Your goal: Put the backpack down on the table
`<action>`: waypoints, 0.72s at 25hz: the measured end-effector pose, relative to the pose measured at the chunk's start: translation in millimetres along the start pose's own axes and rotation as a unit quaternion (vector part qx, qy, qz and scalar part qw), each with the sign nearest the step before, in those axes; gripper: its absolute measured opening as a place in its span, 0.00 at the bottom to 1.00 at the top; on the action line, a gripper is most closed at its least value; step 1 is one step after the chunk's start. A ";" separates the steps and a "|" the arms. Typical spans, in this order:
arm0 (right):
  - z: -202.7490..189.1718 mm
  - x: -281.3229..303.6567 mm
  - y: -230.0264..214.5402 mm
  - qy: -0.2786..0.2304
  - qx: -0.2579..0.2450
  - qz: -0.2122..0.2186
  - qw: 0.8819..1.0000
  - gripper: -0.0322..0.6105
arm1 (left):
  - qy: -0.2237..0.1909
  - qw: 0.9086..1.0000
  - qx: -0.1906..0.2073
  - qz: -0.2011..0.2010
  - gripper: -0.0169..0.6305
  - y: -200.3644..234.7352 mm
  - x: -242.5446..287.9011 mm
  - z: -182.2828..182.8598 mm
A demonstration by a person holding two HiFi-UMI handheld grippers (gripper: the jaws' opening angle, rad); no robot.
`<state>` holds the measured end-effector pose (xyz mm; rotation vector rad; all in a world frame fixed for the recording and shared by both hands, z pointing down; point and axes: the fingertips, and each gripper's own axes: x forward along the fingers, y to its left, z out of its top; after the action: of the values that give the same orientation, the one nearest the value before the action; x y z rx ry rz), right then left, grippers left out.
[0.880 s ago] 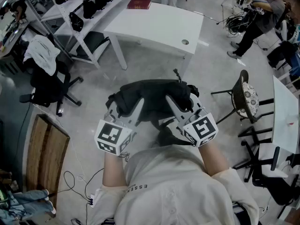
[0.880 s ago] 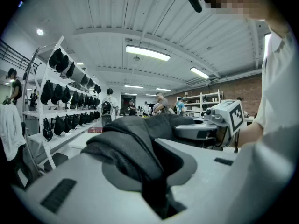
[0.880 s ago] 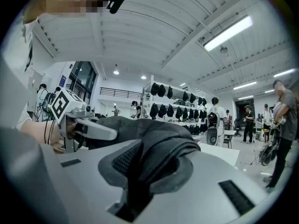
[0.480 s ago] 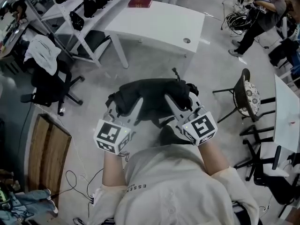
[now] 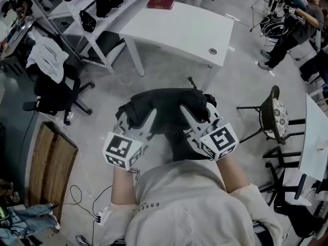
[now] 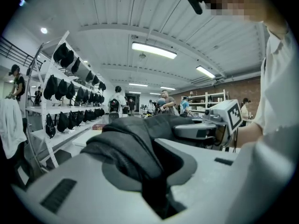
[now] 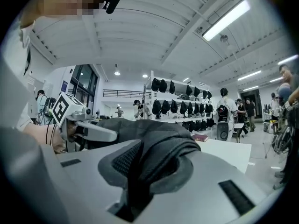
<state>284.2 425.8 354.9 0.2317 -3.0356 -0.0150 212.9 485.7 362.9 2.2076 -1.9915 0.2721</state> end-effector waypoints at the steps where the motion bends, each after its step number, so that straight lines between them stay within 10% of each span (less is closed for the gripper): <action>1: -1.7 9.8 -8.0 0.001 0.002 0.003 1.000 0.18 | 0.002 1.000 -0.002 0.002 0.14 8.8 8.4 -0.4; 18: 27.6 204.4 -233.0 -0.002 -0.006 0.040 0.999 0.18 | 0.007 0.999 -0.017 0.027 0.14 190.6 228.7 66.8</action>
<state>115.6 164.5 343.0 0.1081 -3.0456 -0.0264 48.0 229.3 351.2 2.1265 -2.0358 0.2584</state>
